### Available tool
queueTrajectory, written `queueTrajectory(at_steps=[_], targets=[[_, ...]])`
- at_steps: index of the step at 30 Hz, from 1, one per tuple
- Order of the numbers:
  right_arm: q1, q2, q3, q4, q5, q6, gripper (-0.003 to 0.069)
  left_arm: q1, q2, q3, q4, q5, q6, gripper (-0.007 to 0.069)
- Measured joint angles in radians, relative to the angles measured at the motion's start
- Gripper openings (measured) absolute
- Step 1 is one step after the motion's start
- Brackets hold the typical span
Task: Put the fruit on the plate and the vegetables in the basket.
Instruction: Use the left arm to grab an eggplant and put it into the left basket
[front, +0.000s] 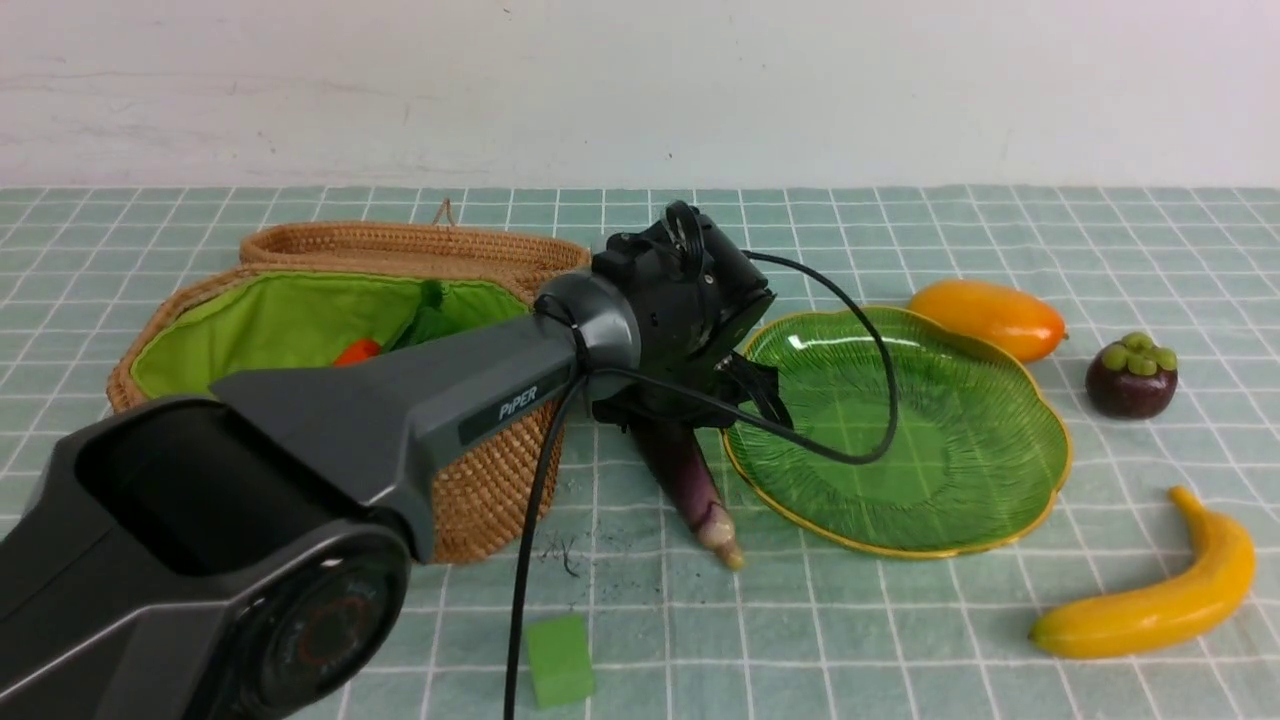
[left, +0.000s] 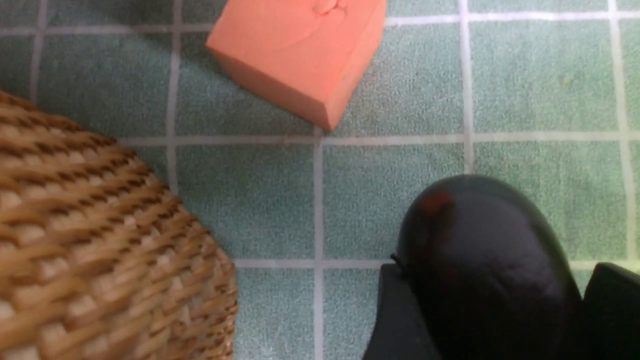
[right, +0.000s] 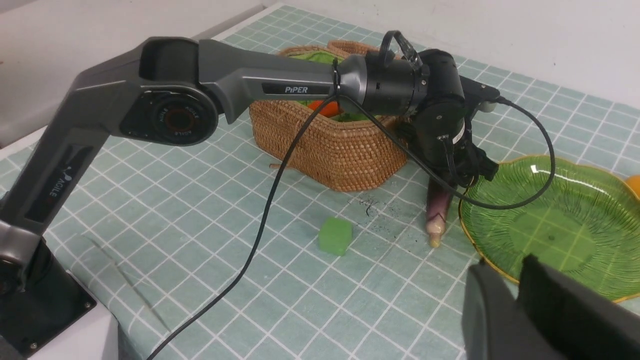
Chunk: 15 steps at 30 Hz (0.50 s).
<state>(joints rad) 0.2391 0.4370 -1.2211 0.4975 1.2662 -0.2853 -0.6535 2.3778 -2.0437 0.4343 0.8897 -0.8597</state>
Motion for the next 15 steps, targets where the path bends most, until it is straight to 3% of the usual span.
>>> queueTrajectory(at_steps=[3,15], targets=[[0.000,0.000,0.000,-0.001,0.000,0.000,0.0104,0.000,0.000,0.000,0.003,0.008,0.000,0.0416],[0.000,0.000,0.000,-0.001,0.000,-0.003,0.0108,-0.003,-0.011,-0.014,0.006,0.064,0.002,0.0416]])
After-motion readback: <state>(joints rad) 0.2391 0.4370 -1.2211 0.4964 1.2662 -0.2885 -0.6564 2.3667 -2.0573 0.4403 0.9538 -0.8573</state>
